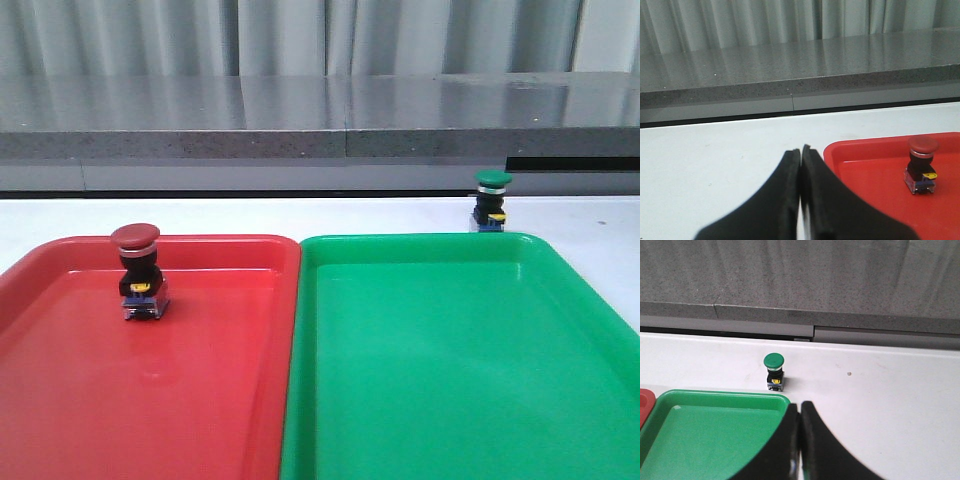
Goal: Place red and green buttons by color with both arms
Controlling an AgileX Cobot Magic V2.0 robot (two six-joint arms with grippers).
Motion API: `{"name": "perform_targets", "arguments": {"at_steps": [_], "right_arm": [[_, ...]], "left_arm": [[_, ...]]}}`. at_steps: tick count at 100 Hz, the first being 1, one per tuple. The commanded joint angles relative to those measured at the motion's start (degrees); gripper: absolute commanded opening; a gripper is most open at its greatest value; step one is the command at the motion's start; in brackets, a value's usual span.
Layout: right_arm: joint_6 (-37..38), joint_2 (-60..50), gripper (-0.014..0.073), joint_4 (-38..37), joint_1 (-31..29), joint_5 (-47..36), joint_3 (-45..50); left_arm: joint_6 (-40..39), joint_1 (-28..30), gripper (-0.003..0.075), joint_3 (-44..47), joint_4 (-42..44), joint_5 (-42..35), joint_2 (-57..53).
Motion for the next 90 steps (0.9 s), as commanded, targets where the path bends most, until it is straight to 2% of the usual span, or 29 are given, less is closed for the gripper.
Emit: {"name": "perform_targets", "arguments": {"at_steps": [1,19,37,45,52,59,60,69,79,90], "right_arm": [[-0.45,4.82,-0.0067,0.87,-0.44,-5.62,-4.36],[-0.45,13.21,-0.0067,2.31,-0.44,-13.18,-4.58],[-0.45,19.58,-0.0041,2.31,-0.44,-13.05,-4.58],[-0.45,21.61,0.0046,2.31,-0.21,-12.50,-4.58],[-0.45,23.00,0.0181,2.36,0.08,-12.50,-4.58],[-0.45,24.15,0.0339,2.36,0.55,-13.03,-4.58],[-0.45,24.38,0.0384,2.36,0.68,-13.19,-4.58],[-0.50,25.86,0.0509,2.36,1.60,-15.23,-4.58],[-0.50,27.55,0.0529,2.36,3.05,-18.26,-4.81],[-0.50,30.80,0.0529,2.36,4.87,-17.95,-7.41]], "left_arm": [[-0.06,0.04,-0.0019,1.37,-0.50,-4.84,-1.80],[-0.06,0.04,-0.0019,1.37,-0.50,-4.84,-1.80],[-0.06,0.04,-0.0019,1.37,-0.50,-4.84,-1.80],[-0.06,0.04,-0.0019,1.37,-0.50,-4.84,-1.80],[-0.06,0.04,-0.0019,1.37,-0.50,-4.84,-1.80],[-0.06,0.04,-0.0019,1.37,-0.50,-4.84,-1.80],[-0.06,0.04,-0.0019,1.37,-0.50,-4.84,-1.80],[-0.06,0.04,-0.0019,1.37,-0.50,-4.84,-1.80],[-0.06,0.04,-0.0019,1.37,-0.50,-4.84,-1.80],[-0.06,0.04,-0.0019,1.37,-0.50,-4.84,-1.80]]}}
